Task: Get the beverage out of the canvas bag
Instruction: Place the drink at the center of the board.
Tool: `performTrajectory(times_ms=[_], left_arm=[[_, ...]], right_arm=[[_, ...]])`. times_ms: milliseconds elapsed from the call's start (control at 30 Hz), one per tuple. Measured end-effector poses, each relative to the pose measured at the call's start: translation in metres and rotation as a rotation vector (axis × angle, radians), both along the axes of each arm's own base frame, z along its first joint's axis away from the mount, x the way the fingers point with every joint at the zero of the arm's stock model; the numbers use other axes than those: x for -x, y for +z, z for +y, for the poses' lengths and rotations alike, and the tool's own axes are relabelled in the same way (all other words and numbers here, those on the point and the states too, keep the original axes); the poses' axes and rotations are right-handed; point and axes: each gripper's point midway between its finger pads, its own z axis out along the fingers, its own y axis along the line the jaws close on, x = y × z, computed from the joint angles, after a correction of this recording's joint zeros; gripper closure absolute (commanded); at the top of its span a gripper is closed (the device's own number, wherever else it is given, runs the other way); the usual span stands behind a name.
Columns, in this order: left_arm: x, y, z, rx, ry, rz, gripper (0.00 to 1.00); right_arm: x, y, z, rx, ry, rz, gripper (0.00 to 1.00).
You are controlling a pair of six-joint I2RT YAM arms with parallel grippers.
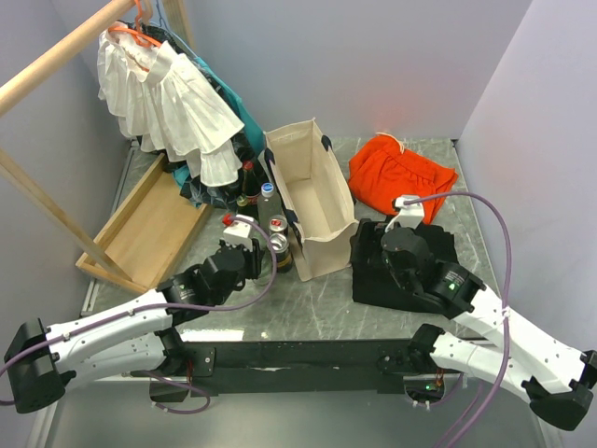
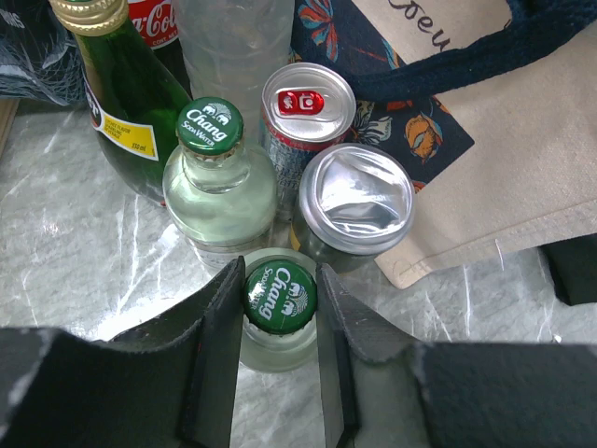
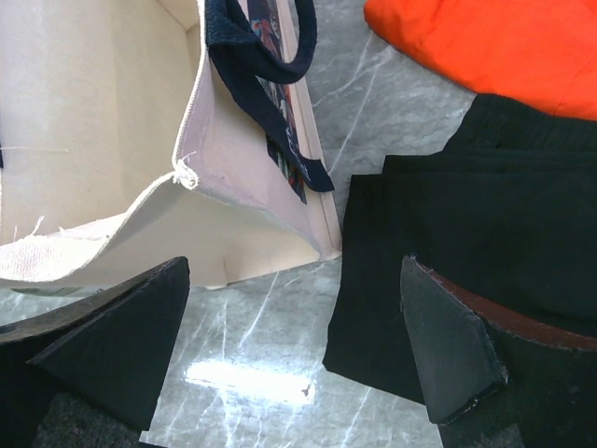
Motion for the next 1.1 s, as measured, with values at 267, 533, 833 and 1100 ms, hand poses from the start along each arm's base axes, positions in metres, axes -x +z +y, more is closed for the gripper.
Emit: performTrajectory(times_ms=[267,533,833,1100], left_arm=[[-0.003,0.008,-0.003,0.045,0.010,-0.019,0.45],[-0.007,0.020,-0.005,0.090,0.028,-0.052,0.40],[-0.006,0.029,-0.003,0.103,0.031,-0.060,0.04],[-0.008,0.074,-0.004,0.118,0.030,-0.082,0.04]], right_arm=[[-0.002,-0.001,0.002,0.000,0.001,0.001,0.00],[-0.002,-0.001,0.003,0.001,0.003,0.003,0.00],[-0.002,-0.001,0.003,0.000,0.004,0.003,0.00],[-0.002,-0.003,0.004,0.005,0.004,0.007,0.00]])
